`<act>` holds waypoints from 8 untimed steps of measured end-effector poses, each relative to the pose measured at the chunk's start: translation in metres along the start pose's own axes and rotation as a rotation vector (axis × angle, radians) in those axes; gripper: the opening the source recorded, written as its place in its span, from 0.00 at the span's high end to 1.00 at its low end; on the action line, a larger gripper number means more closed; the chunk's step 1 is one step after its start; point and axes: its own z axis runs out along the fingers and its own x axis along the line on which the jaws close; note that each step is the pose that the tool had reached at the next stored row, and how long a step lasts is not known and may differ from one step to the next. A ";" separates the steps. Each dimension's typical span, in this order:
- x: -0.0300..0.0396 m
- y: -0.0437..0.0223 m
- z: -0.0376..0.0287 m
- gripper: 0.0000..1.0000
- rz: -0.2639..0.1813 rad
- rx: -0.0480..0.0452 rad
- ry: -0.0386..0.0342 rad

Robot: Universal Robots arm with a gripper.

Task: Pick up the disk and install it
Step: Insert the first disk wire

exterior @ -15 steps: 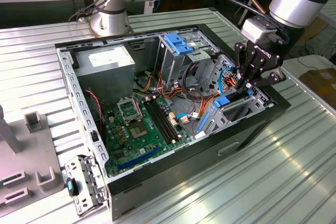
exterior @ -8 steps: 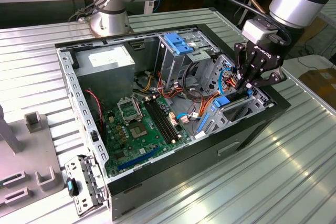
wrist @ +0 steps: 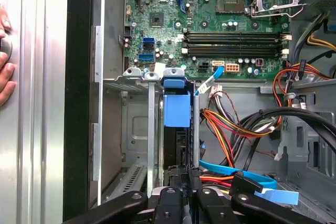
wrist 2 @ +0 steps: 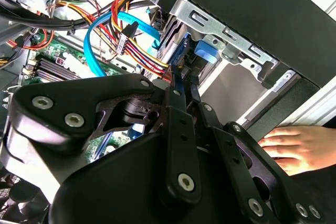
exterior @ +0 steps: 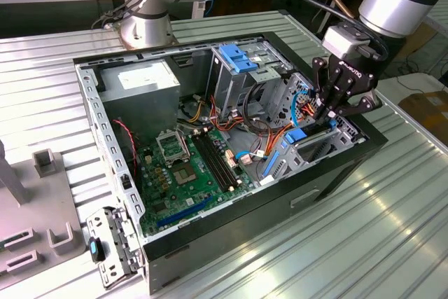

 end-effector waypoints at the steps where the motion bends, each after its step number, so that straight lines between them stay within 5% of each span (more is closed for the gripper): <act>1: 0.0000 0.0000 0.0001 0.83 0.001 0.0000 -0.0002; 8: -0.0009 -0.0001 0.0024 0.83 0.006 -0.0003 -0.0009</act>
